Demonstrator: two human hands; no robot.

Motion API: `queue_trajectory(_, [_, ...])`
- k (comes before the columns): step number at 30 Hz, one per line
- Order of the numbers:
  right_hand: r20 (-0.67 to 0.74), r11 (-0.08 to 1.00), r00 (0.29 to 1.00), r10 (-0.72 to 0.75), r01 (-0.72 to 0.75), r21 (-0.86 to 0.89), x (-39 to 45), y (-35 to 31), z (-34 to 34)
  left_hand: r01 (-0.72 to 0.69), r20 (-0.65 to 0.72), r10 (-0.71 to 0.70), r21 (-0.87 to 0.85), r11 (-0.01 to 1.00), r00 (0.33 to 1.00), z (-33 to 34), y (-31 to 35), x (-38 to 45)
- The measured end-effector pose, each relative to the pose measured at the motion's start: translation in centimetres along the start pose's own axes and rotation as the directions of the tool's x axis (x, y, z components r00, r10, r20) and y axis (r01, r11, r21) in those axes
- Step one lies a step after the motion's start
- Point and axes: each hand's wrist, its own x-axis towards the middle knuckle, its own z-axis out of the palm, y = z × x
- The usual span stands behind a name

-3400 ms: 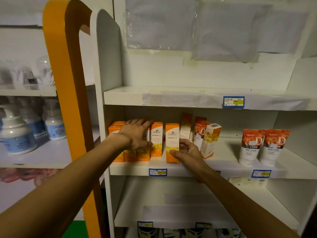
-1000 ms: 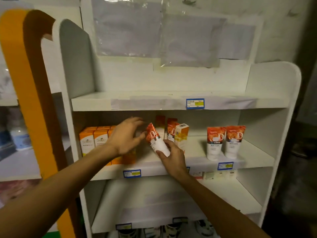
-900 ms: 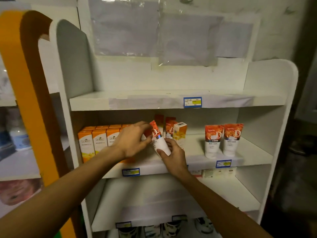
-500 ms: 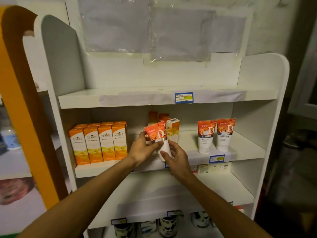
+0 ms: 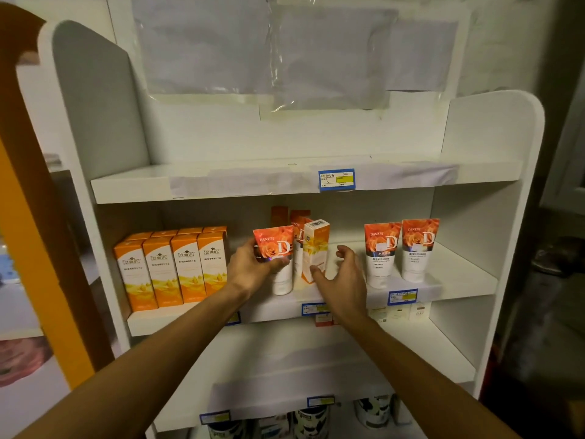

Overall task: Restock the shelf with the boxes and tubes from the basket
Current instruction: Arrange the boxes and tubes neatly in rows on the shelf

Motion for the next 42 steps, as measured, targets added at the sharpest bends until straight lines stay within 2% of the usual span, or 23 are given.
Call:
queue_trajectory(3, [0.116,0.996,0.992,0.046,-0.037,-0.082,1.2,-0.3,0.6,-0.002,-0.020,0.003,0.061,0.998,1.000,0.4,-0.5,0.1])
queue_trajectory(7, [0.178,0.993,0.982,0.061,-0.041,-0.111,2.2,-0.3,1.5,0.001,-0.017,0.000,0.077,0.997,1.000,0.5,-0.1,0.3])
queue_trajectory(14, [0.088,0.999,0.996,-0.009,0.006,0.041,2.1,-0.9,-0.7,0.004,-0.027,-0.003,0.028,1.000,1.000,1.2,0.4,1.1])
queue_trajectory(20, [0.076,0.995,0.995,-0.066,0.071,-0.063,1.6,-1.6,-3.6,-0.012,0.025,0.012,0.010,1.000,1.000,4.4,2.0,0.6])
queue_trajectory(26, [0.064,0.972,0.993,-0.102,0.113,-0.205,1.3,-0.8,-6.2,-0.040,0.033,0.037,0.077,0.996,0.999,6.8,2.8,0.0])
queue_trajectory(31, [0.063,0.961,0.991,-0.115,0.127,-0.247,0.6,-0.3,-7.3,-0.056,0.105,0.043,0.127,0.990,0.994,6.5,3.0,-0.7])
queue_trajectory(34, [0.037,0.960,0.990,-0.135,0.139,-0.245,0.1,-0.7,-7.7,-0.073,0.094,0.062,0.117,0.990,0.994,5.4,2.9,-1.2])
queue_trajectory(37, [0.023,0.956,0.984,-0.178,0.178,-0.233,-0.3,-1.5,-7.9,-0.085,0.024,0.083,0.063,0.994,0.996,3.5,2.5,-1.1])
queue_trajectory(39, [0.040,0.946,0.977,-0.211,0.215,-0.242,-0.6,-2.0,-7.9,-0.055,-0.007,0.055,-0.072,0.996,0.998,2.1,2.2,-1.1])
queue_trajectory(42, [0.115,0.894,0.945,-0.305,0.326,-0.307,-1.2,-2.6,-7.6,0.032,0.055,-0.017,-0.274,0.961,0.998,0.0,2.7,-2.0])
